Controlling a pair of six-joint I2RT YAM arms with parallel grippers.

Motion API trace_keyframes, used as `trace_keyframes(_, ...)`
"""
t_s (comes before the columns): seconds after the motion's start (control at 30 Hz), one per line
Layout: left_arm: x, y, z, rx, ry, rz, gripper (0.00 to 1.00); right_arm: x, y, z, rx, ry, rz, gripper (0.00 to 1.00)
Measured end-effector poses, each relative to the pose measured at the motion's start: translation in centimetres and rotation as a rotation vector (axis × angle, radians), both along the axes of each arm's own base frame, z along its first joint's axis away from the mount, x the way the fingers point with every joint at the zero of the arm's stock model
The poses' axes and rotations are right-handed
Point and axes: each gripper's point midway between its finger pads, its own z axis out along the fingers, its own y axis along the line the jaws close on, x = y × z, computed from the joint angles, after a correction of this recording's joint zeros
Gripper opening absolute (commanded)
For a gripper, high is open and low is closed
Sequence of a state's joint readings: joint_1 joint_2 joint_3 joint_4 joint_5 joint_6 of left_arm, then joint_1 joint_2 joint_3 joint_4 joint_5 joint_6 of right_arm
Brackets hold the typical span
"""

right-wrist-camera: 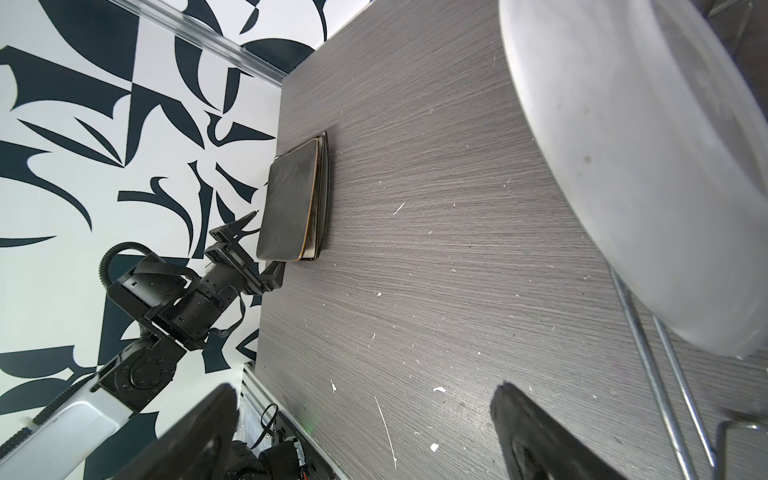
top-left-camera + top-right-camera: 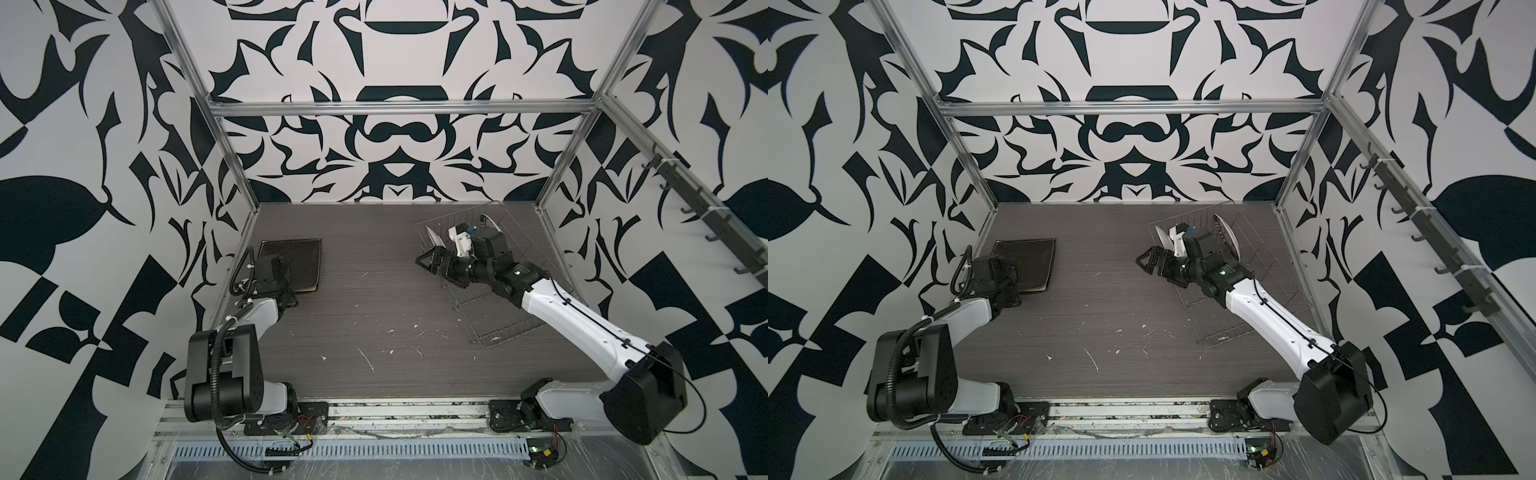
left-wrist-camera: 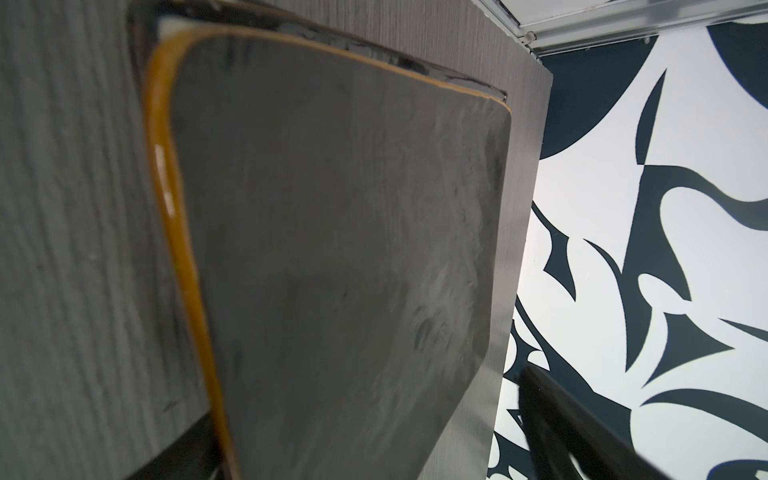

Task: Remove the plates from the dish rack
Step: 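Lower the black plate flat onto the flowered plate with the left gripper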

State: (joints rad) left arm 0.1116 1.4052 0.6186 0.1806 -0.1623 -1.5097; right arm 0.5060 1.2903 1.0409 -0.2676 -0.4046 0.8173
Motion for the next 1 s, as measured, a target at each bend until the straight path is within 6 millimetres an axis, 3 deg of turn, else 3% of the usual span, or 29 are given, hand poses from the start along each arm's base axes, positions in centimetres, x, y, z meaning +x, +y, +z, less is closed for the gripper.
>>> trace_keyframes(0.23,-0.3,0.0,0.3,0.005,0.012,-0.005,1.0,-0.1,0.0,0.2,0.005,-0.007,0.001,0.99)
trace_keyframes(1.0,-1.6,0.5,1.0,0.021,0.062,0.006,0.99,-0.1,0.0,0.3,0.006,-0.008,0.002,0.99)
